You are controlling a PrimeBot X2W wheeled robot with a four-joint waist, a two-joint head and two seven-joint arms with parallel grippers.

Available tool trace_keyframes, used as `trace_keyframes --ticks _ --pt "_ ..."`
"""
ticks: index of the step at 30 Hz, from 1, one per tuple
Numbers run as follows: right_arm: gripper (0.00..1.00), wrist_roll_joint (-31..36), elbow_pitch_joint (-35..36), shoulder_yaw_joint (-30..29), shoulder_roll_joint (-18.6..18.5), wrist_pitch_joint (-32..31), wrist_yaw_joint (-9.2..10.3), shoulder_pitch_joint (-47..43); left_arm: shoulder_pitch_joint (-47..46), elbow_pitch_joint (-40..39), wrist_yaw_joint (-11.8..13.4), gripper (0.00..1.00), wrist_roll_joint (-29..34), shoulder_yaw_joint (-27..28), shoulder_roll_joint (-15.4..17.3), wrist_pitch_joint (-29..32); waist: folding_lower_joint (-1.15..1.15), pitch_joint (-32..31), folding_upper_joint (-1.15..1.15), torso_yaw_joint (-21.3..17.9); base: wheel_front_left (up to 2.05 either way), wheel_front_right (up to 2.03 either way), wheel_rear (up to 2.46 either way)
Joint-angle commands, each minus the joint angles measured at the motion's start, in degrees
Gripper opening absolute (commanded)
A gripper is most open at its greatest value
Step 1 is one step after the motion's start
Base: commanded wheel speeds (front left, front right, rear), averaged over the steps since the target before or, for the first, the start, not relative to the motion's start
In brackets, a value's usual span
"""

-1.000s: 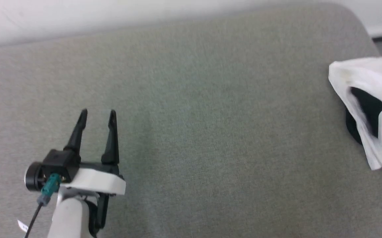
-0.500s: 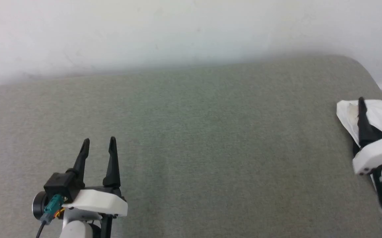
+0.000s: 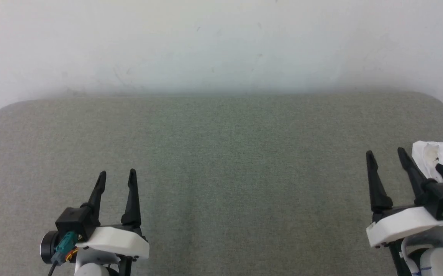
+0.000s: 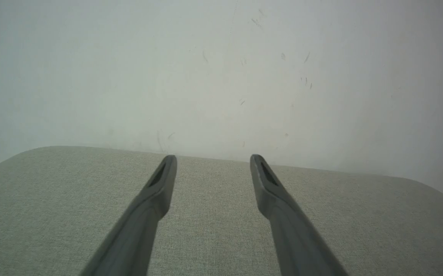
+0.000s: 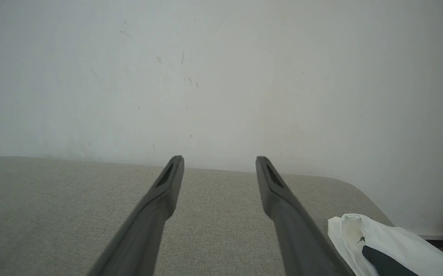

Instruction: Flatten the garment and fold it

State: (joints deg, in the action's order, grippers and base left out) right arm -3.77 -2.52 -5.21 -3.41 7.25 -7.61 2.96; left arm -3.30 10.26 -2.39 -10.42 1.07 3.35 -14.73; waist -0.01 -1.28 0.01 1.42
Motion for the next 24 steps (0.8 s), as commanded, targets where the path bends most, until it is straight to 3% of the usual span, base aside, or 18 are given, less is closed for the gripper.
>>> trace_keyframes --ticks 1,24 --pt "1.0 -0.2 0.39 0.56 0.34 0.73 0.12 -1.23 1.0 -0.14 0.32 1.0 0.38 -0.21 -0.23 -0.27 0.01 0.12 -0.01 0.33 0.0 0.0 0.0" --pt "1.0 -3.2 -0.69 3.35 0.53 1.22 0.12 -3.31 1.55 -0.33 0.33 1.0 -0.64 -1.96 -0.42 -0.27 0.01 0.22 -0.01 0.37 0.0 0.0 0.0"
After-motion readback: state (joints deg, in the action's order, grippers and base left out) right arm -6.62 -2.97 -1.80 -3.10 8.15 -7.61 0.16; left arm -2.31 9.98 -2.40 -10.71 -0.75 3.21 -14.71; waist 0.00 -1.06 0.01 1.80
